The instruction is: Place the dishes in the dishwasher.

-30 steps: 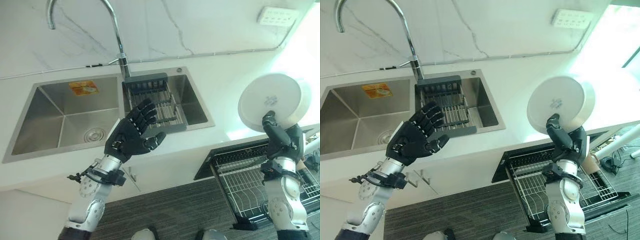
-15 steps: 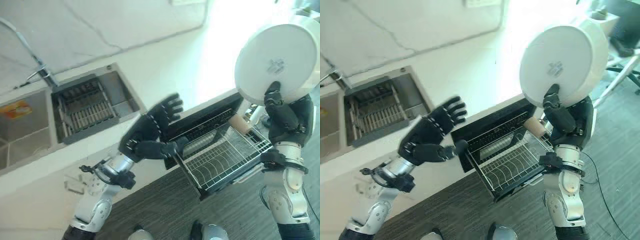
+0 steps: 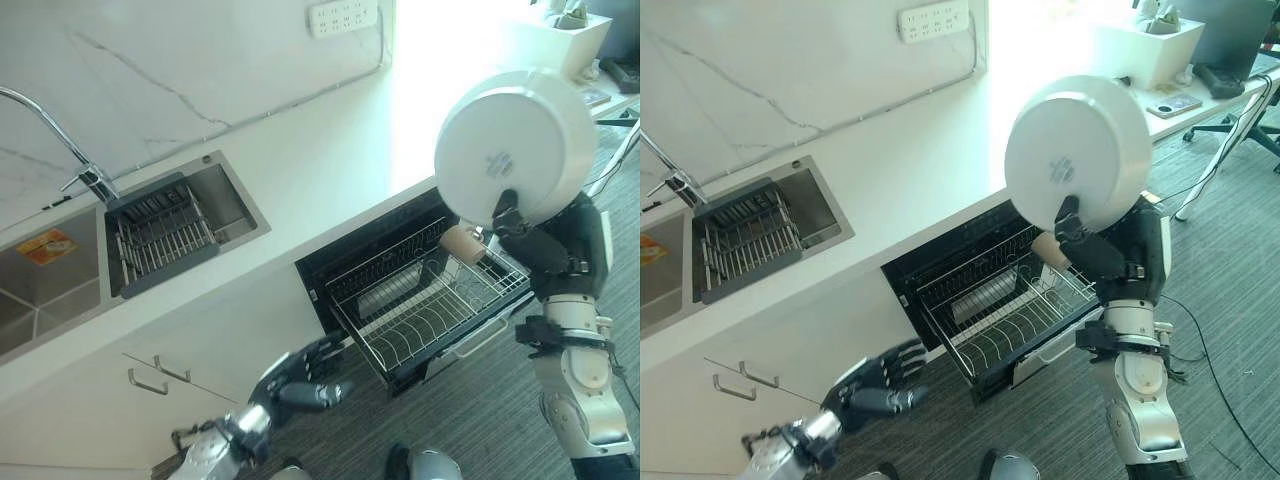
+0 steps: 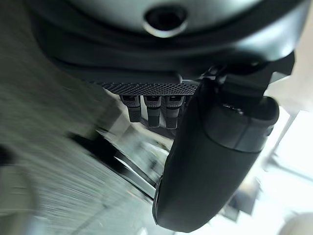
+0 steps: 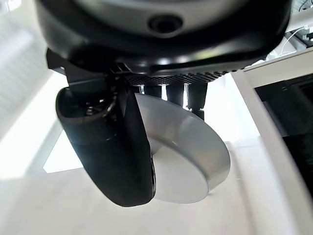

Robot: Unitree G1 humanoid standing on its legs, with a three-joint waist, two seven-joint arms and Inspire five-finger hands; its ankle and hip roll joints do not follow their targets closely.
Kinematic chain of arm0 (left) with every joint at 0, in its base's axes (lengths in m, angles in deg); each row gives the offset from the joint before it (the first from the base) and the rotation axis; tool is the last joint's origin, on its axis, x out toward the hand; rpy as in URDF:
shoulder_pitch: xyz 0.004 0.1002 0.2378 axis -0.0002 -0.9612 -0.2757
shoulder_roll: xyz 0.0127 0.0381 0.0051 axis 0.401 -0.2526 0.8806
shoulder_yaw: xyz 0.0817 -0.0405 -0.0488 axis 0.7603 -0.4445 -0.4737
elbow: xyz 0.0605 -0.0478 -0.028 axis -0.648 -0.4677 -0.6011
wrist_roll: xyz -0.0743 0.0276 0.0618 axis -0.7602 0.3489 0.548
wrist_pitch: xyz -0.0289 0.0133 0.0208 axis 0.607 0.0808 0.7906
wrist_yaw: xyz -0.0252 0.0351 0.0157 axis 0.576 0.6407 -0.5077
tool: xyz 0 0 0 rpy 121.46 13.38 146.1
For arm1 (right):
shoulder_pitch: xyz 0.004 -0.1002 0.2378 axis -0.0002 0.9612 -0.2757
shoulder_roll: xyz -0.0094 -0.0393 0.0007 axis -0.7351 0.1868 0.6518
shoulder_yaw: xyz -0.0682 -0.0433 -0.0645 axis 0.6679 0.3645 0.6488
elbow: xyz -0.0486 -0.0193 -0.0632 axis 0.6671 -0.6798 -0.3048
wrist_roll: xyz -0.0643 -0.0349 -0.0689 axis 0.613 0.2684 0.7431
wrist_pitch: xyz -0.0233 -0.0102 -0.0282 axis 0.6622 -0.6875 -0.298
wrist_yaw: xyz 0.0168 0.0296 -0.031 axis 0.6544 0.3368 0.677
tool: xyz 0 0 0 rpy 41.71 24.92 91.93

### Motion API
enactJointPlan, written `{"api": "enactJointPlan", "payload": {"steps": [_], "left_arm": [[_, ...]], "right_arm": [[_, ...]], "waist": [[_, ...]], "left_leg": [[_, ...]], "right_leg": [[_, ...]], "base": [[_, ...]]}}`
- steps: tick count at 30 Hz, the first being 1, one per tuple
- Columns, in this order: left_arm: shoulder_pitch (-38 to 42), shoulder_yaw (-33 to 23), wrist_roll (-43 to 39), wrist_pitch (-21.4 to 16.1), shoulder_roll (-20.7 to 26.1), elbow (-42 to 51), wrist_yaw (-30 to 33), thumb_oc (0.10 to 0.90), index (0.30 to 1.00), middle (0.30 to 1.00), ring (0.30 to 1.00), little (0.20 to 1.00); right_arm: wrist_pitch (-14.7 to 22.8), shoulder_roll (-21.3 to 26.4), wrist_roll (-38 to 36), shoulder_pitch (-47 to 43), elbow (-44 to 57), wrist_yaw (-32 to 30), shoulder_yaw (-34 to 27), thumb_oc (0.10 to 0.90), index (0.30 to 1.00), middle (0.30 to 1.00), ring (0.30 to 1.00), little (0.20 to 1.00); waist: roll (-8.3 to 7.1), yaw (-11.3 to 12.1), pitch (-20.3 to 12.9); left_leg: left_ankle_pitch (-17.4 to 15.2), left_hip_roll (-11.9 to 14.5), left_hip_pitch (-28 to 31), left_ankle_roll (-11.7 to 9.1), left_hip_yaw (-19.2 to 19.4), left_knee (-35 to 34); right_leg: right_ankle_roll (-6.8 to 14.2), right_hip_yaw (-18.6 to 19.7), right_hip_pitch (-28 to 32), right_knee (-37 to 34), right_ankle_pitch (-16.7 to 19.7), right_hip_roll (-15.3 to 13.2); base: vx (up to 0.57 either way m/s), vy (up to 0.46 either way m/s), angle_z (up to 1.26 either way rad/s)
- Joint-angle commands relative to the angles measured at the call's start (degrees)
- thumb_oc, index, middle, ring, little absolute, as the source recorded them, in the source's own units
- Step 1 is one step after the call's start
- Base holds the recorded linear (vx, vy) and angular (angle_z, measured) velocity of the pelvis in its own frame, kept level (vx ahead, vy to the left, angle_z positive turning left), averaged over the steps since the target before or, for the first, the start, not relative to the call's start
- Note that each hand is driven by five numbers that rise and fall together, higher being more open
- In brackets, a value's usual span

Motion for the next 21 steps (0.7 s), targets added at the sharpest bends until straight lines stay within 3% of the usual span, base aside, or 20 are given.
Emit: {"api": "enactJointPlan", "payload": {"steps": [1, 9, 12, 17, 21], "left_arm": [[2.4, -4.0, 2.0, -7.5, 0.8, 5.5, 0.2, 0.800, 0.900, 0.900, 0.900, 0.900], [0.5, -7.1, 13.4, -10.2, -6.0, -25.1, 0.9, 0.800, 0.900, 0.900, 0.900, 0.900], [1.5, -9.1, 18.2, -14.2, -8.3, -35.7, 1.4, 0.800, 0.900, 0.900, 0.900, 0.900], [3.7, -11.9, 18.3, -14.6, -9.3, -44.4, 1.9, 0.800, 0.900, 0.900, 0.900, 0.900], [4.1, -11.1, 19.9, -14.8, -8.9, -47.1, 2.8, 0.800, 0.900, 0.900, 0.900, 0.900]], "right_arm": [[5.6, 0.2, 5.3, -6.0, 3.3, 2.5, -4.8, 0.400, 0.300, 0.300, 0.300, 0.300], [3.8, -0.1, 14.9, -4.8, -6.3, 2.3, -5.2, 0.400, 0.300, 0.300, 0.300, 0.300], [3.1, 0.7, 18.1, -5.6, -12.2, 2.7, -4.6, 0.400, 0.300, 0.300, 0.300, 0.300], [2.1, 1.9, 24.6, -7.8, -22.1, 0.7, -2.5, 0.400, 0.300, 0.300, 0.300, 0.300], [2.0, 2.2, 27.4, -9.1, -29.5, -2.8, -1.3, 0.400, 0.300, 0.300, 0.300, 0.300]], "waist": [[-2.32, 1.5, -2.7], [-3.08, 3.1, -3.3], [-3.65, 3.5, -3.5], [-4.37, 4.4, -3.5], [-4.52, 5.1, -3.2]], "left_leg": [[-7.9, 1.0, -2.7, -0.5, -0.7, 6.3], [-10.1, -1.4, -1.5, 0.3, -2.3, 6.3], [-10.6, -2.0, -1.2, 0.4, -2.8, 6.3], [-11.4, -3.0, -0.8, 0.7, -3.6, 6.3], [-11.9, -3.7, -0.8, 1.0, -4.3, 6.3]], "right_leg": [[8.3, -0.3, 12.0, -11.1, 0.4, -3.4], [9.6, -0.8, 12.6, -11.1, 0.8, -5.0], [9.9, -0.9, 12.5, -11.1, 1.0, -5.4], [10.4, -0.9, 12.2, -11.1, 1.6, -6.0], [10.7, -1.0, 12.1, -11.1, 2.0, -6.3]], "base": [[0.04, 0.124, 0.04], [0.07, 0.109, 0.10], [0.05, 0.036, 0.08], [0.06, 0.012, 0.03], [0.03, -0.008, 0.10]]}}
